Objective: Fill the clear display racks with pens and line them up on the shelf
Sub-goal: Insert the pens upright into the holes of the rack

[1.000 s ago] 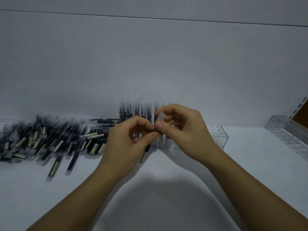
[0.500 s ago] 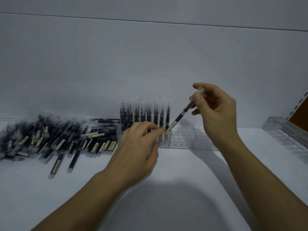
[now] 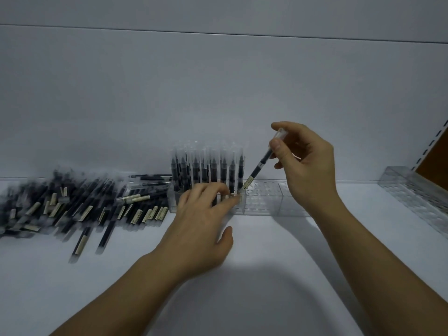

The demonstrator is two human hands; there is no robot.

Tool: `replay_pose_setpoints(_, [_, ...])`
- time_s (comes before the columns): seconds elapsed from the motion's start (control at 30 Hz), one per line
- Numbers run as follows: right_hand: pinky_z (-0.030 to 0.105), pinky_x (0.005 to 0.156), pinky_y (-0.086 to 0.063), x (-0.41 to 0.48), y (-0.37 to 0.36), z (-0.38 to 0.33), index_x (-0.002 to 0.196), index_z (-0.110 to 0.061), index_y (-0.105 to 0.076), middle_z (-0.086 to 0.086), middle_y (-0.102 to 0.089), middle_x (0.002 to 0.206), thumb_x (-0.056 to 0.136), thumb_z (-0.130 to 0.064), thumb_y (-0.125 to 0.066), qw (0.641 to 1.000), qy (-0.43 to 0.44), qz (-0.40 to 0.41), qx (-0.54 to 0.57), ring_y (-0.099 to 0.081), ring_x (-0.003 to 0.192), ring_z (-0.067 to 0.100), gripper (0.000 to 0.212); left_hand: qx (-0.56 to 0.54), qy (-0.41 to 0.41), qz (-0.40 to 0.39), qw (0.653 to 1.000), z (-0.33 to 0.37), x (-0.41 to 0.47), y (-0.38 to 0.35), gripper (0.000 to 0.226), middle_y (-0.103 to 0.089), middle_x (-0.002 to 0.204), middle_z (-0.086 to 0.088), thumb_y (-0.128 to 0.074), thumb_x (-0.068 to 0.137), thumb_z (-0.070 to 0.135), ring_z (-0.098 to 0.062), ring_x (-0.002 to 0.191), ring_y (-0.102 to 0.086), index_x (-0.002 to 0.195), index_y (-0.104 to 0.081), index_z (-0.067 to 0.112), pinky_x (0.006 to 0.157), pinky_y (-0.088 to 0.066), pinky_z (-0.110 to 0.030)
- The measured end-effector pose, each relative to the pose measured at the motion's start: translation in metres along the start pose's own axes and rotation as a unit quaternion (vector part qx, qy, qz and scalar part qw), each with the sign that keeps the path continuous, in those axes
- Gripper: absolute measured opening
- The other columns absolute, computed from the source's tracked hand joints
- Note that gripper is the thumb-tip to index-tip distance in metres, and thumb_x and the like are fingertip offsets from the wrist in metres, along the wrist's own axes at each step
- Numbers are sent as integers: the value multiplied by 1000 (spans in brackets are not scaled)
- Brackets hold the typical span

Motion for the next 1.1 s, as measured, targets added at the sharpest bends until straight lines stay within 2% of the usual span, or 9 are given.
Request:
replay_pose_setpoints(0.1, [40, 68, -62, -4, -7, -3, 120, -22, -68, -3, -66, 87, 96, -14, -71, 999, 23, -13, -30, -69, 83, 22, 26, -5, -9, -11, 1000, 3, -1, -2, 52, -39, 136, 12, -61, 84, 37, -13, 133, -33, 136, -55, 31, 109, -20, -33])
replay_pose_setpoints(0.17, [32, 70, -60, -8, -14, -6, 119, -23, -63, -12, -65, 83, 93, -14, -75, 998, 39, -21, -48, -68, 82, 15, 31, -4, -9, -12, 1000, 4, 0, -3, 49, -38, 137, 13, -59, 85, 40, -12, 133, -31, 133, -56, 33, 110, -22, -33])
replay_pose_setpoints(0.27, [16, 68, -53, -12, -26, -10, 112, -26, -57, -12, -65, 84, 91, -14, -76, 993, 73, -38, -87, -66, 81, 8, 31, -6, -10, -3, 1000, 5, 2, -3, 40, -41, 135, 12, -59, 84, 41, -13, 131, -35, 123, -62, 35, 109, -29, -40])
replay_pose_setpoints(0.4, [9, 70, -51, -14, -35, -13, 114, -17, -62, -13, -61, 84, 94, -17, -73, 984, 115, -42, -131, -63, 82, 4, 23, -6, -9, -4, 1000, 4, 2, -4, 31, -42, 136, 10, -61, 84, 37, -15, 132, -35, 115, -67, 36, 106, -30, -41])
replay_pose_setpoints(0.63, [12, 72, -53, -14, -38, -16, 115, -15, -67, -10, -65, 86, 94, -15, -74, 978, 141, -49, -148, -64, 81, 2, 22, -5, -8, 10, 1000, 6, -1, -2, 22, -42, 137, 10, -65, 85, 31, -14, 134, -34, 106, -69, 35, 108, -29, -42])
replay_pose_setpoints(0.83, [8, 69, -49, -16, -33, -5, 113, -16, -69, -8, -66, 87, 92, -18, -77, 981, 110, -60, -149, -64, 81, 4, 22, 0, -14, 15, 1000, 7, 0, -1, 18, -42, 136, 12, -64, 86, 29, -12, 133, -34, 102, -69, 35, 108, -31, -42])
replay_pose_setpoints(0.97, [9, 66, -48, -19, -31, -7, 116, -18, -67, -5, -67, 92, 91, -21, -77, 978, 119, -55, -164, -64, 81, 6, 27, 5, -28, 20, 999, 8, -1, 3, 24, -43, 135, 11, -63, 87, 27, -12, 132, -35, 110, -67, 33, 109, -32, -41])
replay_pose_setpoints(1.1, [15, 61, -47, -20, -27, -22, 110, -18, -60, -7, -62, 84, 90, -16, -78, 979, 136, -38, -146, -61, 71, 11, 27, 21, -24, 46, 998, 5, -1, 16, 33, -48, 124, 8, -58, 90, 24, -12, 118, -42, 123, -61, 26, 98, -41, -37])
Point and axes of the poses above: each hand's wrist, its own x-axis towards the middle knuckle, its own y-axis out of the back of the hand, z = x × y, the point moved 10 cm from there along x, towards the middle knuckle
